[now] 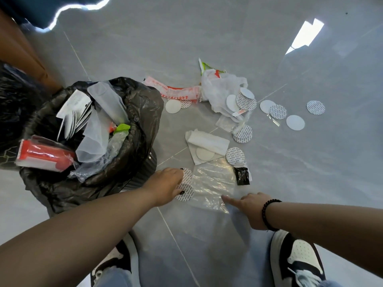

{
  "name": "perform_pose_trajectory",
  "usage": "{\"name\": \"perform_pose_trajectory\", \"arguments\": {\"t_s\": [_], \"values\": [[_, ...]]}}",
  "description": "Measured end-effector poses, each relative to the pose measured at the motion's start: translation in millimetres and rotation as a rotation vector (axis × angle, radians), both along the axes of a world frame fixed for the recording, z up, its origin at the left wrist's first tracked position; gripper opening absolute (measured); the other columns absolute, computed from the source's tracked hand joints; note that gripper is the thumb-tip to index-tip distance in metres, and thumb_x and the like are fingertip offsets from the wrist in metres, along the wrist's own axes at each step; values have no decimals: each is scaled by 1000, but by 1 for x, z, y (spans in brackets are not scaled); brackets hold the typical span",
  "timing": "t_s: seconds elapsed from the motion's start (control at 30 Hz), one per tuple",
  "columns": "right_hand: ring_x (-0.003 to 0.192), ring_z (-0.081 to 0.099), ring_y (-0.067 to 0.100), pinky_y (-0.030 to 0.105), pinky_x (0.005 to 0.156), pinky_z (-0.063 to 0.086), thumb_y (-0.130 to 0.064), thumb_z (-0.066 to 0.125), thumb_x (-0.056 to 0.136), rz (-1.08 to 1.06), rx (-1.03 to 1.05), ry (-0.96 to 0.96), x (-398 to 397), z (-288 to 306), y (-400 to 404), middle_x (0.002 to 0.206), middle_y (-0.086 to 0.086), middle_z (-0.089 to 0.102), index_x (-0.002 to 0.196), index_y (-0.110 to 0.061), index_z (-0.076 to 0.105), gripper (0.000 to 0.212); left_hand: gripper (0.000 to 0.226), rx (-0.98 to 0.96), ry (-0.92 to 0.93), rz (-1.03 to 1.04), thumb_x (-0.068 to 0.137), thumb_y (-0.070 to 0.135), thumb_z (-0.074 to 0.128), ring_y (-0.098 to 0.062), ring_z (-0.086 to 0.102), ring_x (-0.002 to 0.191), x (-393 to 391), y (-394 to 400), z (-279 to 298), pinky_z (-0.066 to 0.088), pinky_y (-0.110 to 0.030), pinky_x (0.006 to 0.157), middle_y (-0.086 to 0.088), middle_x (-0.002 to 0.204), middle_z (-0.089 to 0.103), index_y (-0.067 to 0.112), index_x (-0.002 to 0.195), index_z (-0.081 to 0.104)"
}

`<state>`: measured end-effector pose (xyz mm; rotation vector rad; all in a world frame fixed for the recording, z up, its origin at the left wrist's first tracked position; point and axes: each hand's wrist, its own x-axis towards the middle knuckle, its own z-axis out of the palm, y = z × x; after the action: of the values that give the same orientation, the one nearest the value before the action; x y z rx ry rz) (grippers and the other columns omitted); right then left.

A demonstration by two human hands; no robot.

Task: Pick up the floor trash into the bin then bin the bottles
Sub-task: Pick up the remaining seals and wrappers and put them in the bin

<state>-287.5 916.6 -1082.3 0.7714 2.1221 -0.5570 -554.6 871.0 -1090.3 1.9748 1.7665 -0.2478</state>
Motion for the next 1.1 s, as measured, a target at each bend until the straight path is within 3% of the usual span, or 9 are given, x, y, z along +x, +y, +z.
{"name": "perform_pose_trajectory", "arguments": {"t_s": [0.07, 0.17, 0.3, 0.4, 0.57, 0.8, 0.93, 1.0, 1.1], "values": [[108, 57, 25, 30, 75, 48, -8, 47, 83, -120, -44, 27, 5, 3, 2, 128, 2, 52, 146, -46, 6, 84, 21, 11, -21, 78, 88, 36, 63, -21, 54, 101, -1, 2, 1, 38, -30, 77, 2, 103, 53, 23, 91, 46], [117, 53, 21, 28, 87, 48, -11, 44, 87, -409, -25, 238, 12, 5, 7, 139, -3, 48, 140, -38, 33, 61, 22, -29, -43, 204, 85, 23, 66, -24, 55, 103, 3, 6, 0, 40, -30, 78, -1, 113, 53, 20, 99, 49], [98, 58, 27, 31, 82, 47, -14, 52, 90, -776, 98, 467, 14, 2, 23, 121, 10, 60, 143, -29, 26, 61, 45, -109, -35, 302, 82, 15, 69, -28, 53, 115, 10, 8, -3, 46, -38, 91, -6, 126, 50, 15, 120, 45], [83, 52, 25, 30, 71, 45, -8, 53, 87, -943, 132, 376, 11, -3, 44, 114, 16, 58, 147, -28, 19, 72, 45, -139, -5, 341, 82, 16, 70, -28, 51, 118, 13, 6, -8, 45, -39, 95, -9, 129, 48, 13, 121, 46], [96, 59, 26, 35, 77, 53, -7, 50, 85, -664, 203, 116, 6, -1, 53, 113, 8, 58, 133, -23, 35, 52, 48, -105, 52, 423, 78, 21, 77, -28, 51, 117, 12, 8, -10, 44, -35, 96, -10, 127, 45, 11, 115, 49], [96, 59, 24, 33, 73, 51, -7, 47, 86, -472, 256, 99, 3, 4, 41, 111, 2, 58, 115, -19, 47, 31, 32, -142, -108, 443, 78, 25, 76, -23, 61, 96, 2, -1, 3, 40, -24, 71, -4, 100, 66, 25, 79, 44], [90, 60, 24, 33, 70, 50, -6, 49, 85, -361, 175, 132, -2, 9, 44, 112, 2, 59, 133, -23, 29, 54, 30, -139, -308, 464, 79, 17, 74, -20, 62, 79, 5, -12, 32, 45, -24, 65, 3, 77, 62, 25, 69, 47], [88, 59, 21, 28, 66, 48, -3, 49, 85, -242, 164, 137, -6, 11, 47, 118, -2, 56, 144, -29, 13, 75, 20, -157, -530, 525, 81, 9, 72, -21, 68, 76, 10, -16, 58, 56, -34, 73, -4, 79, 68, 23, 79, 57], [88, 57, 16, 26, 71, 50, -1, 49, 84, -207, 140, 123, -13, 9, 49, 119, -8, 54, 148, -38, -3, 90, 15, -97, -848, 662, 85, 2, 66, -16, 70, 69, 19, -22, 109, 58, -37, 77, -12, 84, 72, 12, 94, 60]]}}
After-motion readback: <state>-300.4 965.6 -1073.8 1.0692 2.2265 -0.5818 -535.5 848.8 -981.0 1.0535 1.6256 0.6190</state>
